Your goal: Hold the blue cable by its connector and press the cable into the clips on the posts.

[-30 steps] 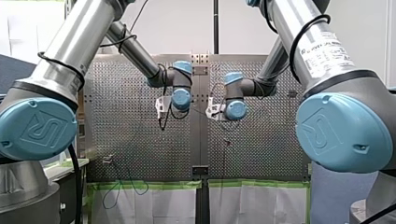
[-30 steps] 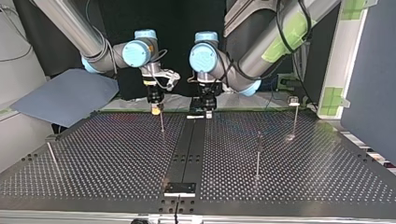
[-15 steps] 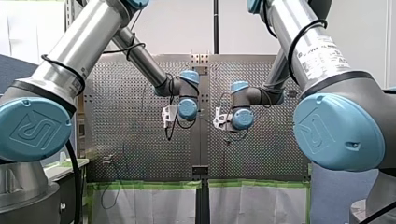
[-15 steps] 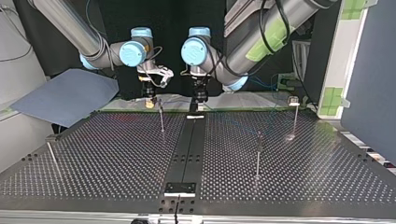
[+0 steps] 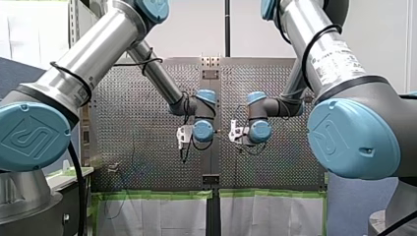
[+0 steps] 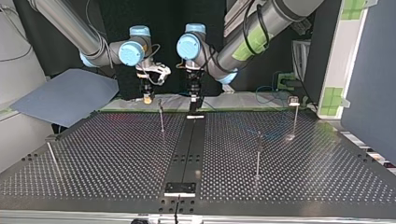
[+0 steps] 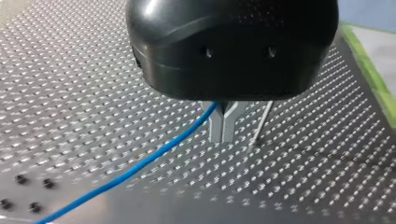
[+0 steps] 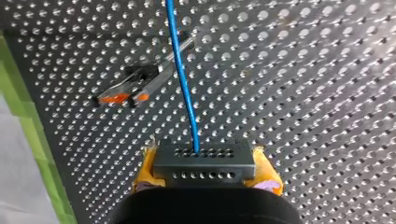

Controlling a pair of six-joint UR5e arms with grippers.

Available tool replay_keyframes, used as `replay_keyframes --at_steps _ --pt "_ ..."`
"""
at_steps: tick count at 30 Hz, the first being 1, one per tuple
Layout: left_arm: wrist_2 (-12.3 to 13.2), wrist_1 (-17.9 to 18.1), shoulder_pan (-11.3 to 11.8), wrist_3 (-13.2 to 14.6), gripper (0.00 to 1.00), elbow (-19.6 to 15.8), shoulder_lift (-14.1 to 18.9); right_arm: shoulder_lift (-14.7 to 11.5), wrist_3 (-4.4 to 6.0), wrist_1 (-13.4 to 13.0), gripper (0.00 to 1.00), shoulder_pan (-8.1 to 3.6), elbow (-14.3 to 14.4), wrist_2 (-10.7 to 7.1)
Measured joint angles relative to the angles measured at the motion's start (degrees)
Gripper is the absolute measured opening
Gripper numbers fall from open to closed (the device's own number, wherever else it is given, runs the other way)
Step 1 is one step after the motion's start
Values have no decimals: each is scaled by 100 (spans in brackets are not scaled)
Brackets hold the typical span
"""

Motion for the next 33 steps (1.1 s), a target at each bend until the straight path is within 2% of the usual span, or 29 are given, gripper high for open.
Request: replay_keyframes --at_steps 8,18,26,30,33 --pt "43 252 -119 -10 2 0 -333 180 42 -128 0 -78 133 -78" --pt "25 375 -207 -19 2 0 -379 283 60 -433 0 -280 269 -175" --pt "71 634 -233 -21 2 0 -390 459 116 -713 0 -470 374 -402" --pt "86 663 -218 -25 2 0 -396 512 135 -836 0 -548 398 -523" --pt "107 643 -212 -25 2 1 -458 522 192 -894 0 -610 402 -598"
